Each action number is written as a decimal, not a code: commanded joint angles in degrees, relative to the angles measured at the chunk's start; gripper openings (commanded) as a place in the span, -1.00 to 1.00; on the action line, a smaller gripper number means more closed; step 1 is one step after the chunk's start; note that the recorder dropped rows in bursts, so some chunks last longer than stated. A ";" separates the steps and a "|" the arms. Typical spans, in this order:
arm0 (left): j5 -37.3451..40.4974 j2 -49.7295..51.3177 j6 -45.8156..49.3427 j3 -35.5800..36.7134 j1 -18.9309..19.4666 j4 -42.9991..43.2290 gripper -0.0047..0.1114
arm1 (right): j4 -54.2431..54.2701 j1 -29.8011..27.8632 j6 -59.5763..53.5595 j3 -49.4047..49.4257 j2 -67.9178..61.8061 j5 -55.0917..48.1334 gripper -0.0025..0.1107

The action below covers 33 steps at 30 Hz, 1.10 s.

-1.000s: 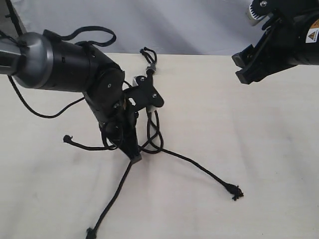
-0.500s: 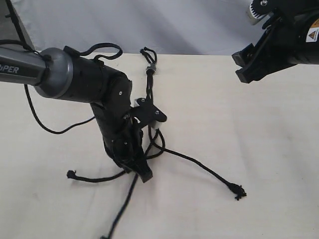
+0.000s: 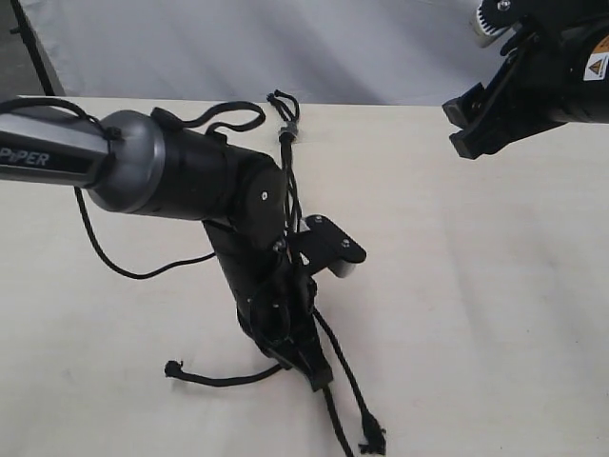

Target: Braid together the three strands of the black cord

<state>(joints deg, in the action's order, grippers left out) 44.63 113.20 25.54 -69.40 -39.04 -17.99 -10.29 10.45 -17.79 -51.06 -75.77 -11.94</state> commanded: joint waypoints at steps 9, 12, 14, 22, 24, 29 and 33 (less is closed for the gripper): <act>3.51 -1.88 0.14 2.16 5.16 -0.30 -0.91 | -0.36 -0.30 0.27 0.17 0.63 0.88 0.36; 3.51 -1.88 0.25 3.24 5.16 1.20 -0.91 | -0.36 -0.30 0.58 0.17 0.63 0.87 0.36; 3.52 -1.88 0.03 3.34 5.16 2.87 -0.91 | -0.36 -0.30 0.58 0.17 0.63 0.87 0.36; 3.15 -1.88 -0.75 3.34 5.16 2.94 -0.89 | -0.36 -0.30 0.58 0.17 0.63 0.87 0.36; 3.05 -1.88 -0.75 3.34 5.16 2.94 -0.72 | -0.36 -0.30 0.58 0.17 0.63 0.87 0.36; 4.24 -1.88 -0.12 3.02 5.16 3.63 -0.01 | -0.36 -0.30 0.58 0.17 0.63 0.87 0.36; 11.99 -2.58 -1.05 -0.78 5.16 9.26 0.23 | 0.52 -0.30 0.94 0.17 0.63 0.87 0.36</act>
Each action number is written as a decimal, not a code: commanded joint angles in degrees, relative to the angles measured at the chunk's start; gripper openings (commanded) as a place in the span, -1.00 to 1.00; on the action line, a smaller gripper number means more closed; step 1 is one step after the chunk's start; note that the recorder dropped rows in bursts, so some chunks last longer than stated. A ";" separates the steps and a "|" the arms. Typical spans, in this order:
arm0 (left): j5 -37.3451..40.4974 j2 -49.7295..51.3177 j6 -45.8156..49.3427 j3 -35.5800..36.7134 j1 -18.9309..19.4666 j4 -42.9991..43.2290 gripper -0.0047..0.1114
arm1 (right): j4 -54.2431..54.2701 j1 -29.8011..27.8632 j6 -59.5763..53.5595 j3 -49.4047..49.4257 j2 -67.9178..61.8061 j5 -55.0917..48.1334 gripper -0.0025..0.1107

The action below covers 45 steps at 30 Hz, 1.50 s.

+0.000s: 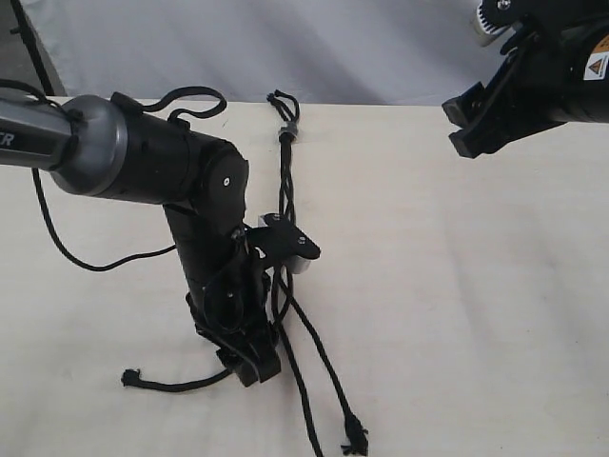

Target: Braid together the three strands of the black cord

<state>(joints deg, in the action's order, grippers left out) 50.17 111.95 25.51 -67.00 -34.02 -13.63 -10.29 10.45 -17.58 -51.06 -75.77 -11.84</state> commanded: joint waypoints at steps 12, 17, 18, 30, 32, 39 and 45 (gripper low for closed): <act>-5.07 -24.51 -15.37 -2.95 18.92 11.97 -0.92 | 10.29 22.92 2.45 -0.20 0.63 -8.64 0.36; -20.63 -31.64 -14.48 4.94 24.61 13.63 -0.92 | 10.29 33.98 8.43 -0.20 -1.83 -15.11 0.36; -20.63 -32.69 -14.48 4.94 25.21 13.63 -0.92 | 10.29 35.93 8.81 -0.20 -3.92 -15.64 0.36; -18.46 -34.62 -14.48 5.18 25.34 13.01 -0.92 | 8.53 41.71 16.29 -5.69 -29.08 -22.80 0.36; -18.46 -34.62 -14.48 5.18 25.34 13.01 -0.92 | 4.44 41.71 20.26 -5.69 -30.39 -22.92 0.36; -18.45 -34.62 -14.48 5.29 25.34 13.01 -0.92 | 1.24 41.71 24.25 -5.69 -31.71 -22.48 0.07; -18.45 -34.62 -14.48 5.29 25.34 13.01 -0.92 | 2.50 41.71 24.28 -5.48 -34.21 -22.50 -0.71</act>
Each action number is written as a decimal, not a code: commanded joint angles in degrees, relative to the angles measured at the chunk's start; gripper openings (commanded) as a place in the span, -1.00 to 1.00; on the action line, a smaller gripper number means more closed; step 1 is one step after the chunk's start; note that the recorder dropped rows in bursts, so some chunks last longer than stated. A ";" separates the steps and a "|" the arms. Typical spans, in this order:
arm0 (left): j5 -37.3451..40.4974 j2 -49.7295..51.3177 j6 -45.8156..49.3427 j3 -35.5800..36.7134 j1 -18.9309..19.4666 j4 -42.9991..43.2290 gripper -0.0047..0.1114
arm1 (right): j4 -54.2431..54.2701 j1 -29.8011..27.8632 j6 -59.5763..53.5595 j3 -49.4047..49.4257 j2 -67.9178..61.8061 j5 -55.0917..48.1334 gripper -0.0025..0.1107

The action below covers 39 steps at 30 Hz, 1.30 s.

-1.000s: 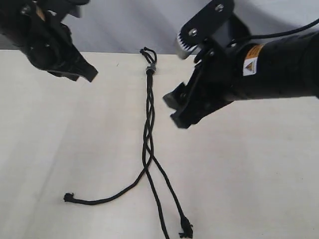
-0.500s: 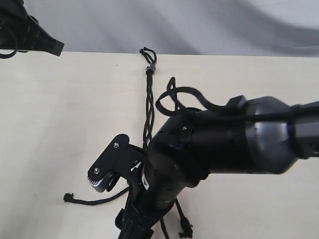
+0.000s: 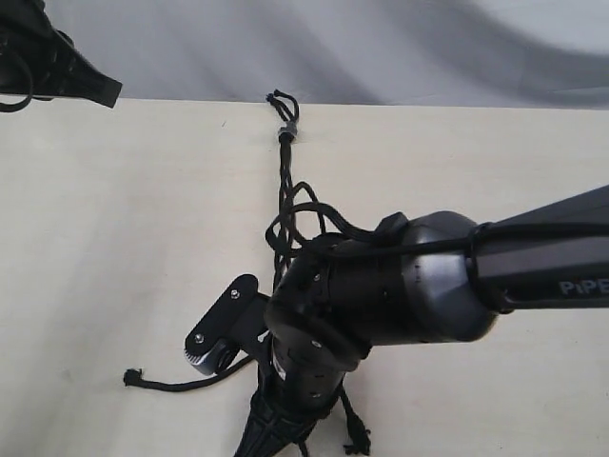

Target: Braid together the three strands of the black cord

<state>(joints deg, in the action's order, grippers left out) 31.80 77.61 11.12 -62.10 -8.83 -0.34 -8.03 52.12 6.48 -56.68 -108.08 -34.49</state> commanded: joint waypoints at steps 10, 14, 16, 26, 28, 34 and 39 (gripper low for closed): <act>-0.08 -0.27 -0.09 0.39 0.15 -0.29 -0.92 | -1.58 0.03 -9.34 -7.11 1.09 -6.18 -0.96; -0.08 -0.27 -0.09 0.38 0.15 -0.52 -0.92 | -10.90 0.03 -12.41 -8.55 0.98 -5.97 -0.96; -0.08 -0.27 -0.09 0.38 0.15 -0.52 -0.92 | -17.14 -0.07 -12.14 -8.55 0.79 -6.19 -0.96; -0.08 -0.27 -0.09 0.38 0.15 -0.62 -0.92 | -21.42 -2.33 -6.92 -8.55 -6.01 -4.56 -0.96; -0.08 -0.27 -0.09 0.38 0.15 -0.95 -0.92 | -19.50 -2.14 -6.91 -8.55 -6.95 -4.56 -0.96; -0.21 -0.27 -0.09 0.38 0.15 -0.95 -0.92 | -11.67 0.83 -10.89 -8.55 -6.87 -4.90 -0.96; -0.21 -0.27 -0.09 0.38 0.15 -0.95 -0.92 | -8.96 5.97 -14.92 -8.55 -6.71 -4.90 -0.96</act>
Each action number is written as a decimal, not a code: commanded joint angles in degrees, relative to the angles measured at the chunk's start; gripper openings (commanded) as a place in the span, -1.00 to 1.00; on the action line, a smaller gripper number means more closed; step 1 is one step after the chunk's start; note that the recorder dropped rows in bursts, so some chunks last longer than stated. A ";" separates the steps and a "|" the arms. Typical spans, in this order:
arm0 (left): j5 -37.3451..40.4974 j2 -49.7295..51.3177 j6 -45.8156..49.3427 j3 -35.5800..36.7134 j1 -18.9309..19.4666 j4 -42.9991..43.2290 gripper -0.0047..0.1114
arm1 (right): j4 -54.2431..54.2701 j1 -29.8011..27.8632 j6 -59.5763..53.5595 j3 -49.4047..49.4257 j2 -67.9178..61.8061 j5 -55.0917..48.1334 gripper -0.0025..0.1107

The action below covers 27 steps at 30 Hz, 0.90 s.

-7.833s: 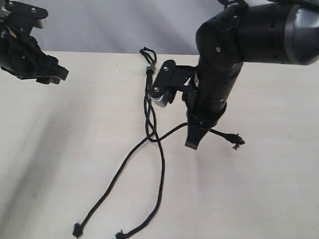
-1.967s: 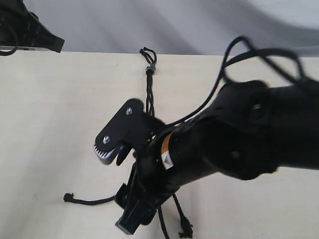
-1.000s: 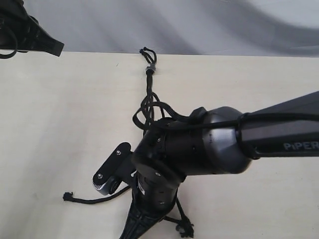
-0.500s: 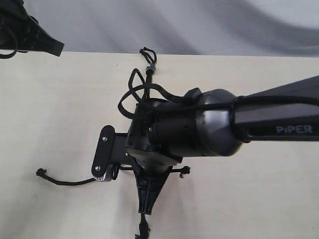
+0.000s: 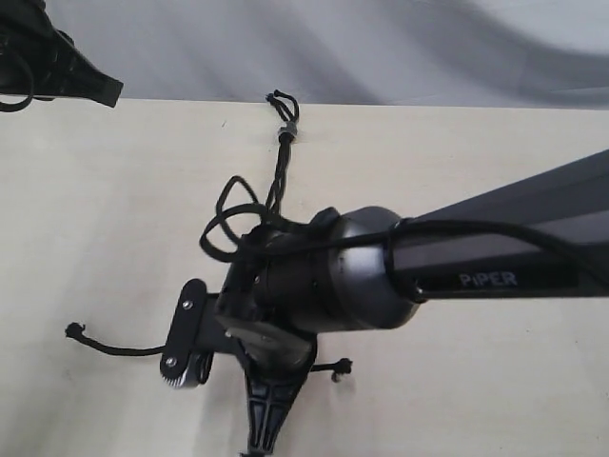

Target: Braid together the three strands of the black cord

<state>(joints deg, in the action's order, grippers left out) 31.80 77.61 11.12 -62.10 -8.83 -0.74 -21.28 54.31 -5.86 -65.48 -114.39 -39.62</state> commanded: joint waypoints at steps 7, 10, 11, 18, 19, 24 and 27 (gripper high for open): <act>-0.21 -0.27 -0.09 0.38 0.15 -0.55 -0.92 | 4.10 5.79 -2.47 0.25 3.37 0.33 -0.96; -0.21 -0.27 -0.09 0.38 0.15 -0.55 -0.92 | 3.18 5.77 -2.47 0.25 4.98 0.04 -0.96; -0.21 -0.27 -0.09 0.38 0.15 -0.67 -0.92 | 3.18 5.77 -2.37 0.25 5.00 0.04 -0.96; -0.21 -0.27 -0.09 0.38 0.15 -0.92 -0.92 | 3.18 5.77 -2.37 0.25 5.03 0.04 -0.96; -0.21 -0.27 -0.09 0.38 0.15 -0.92 -0.92 | 3.06 5.77 -2.37 0.25 5.02 -0.18 -0.96; -0.21 -0.27 -0.09 0.38 0.15 -0.92 -0.92 | 2.36 5.77 -2.23 0.25 5.02 -1.43 -0.96; -0.21 -0.27 -0.09 0.38 0.15 -1.03 -0.92 | 0.61 5.77 0.08 0.25 5.02 -1.43 -0.96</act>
<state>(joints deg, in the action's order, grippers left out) 31.80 77.61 11.12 -62.10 -8.83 -0.97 -19.14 59.94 -7.30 -65.40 -109.68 -40.58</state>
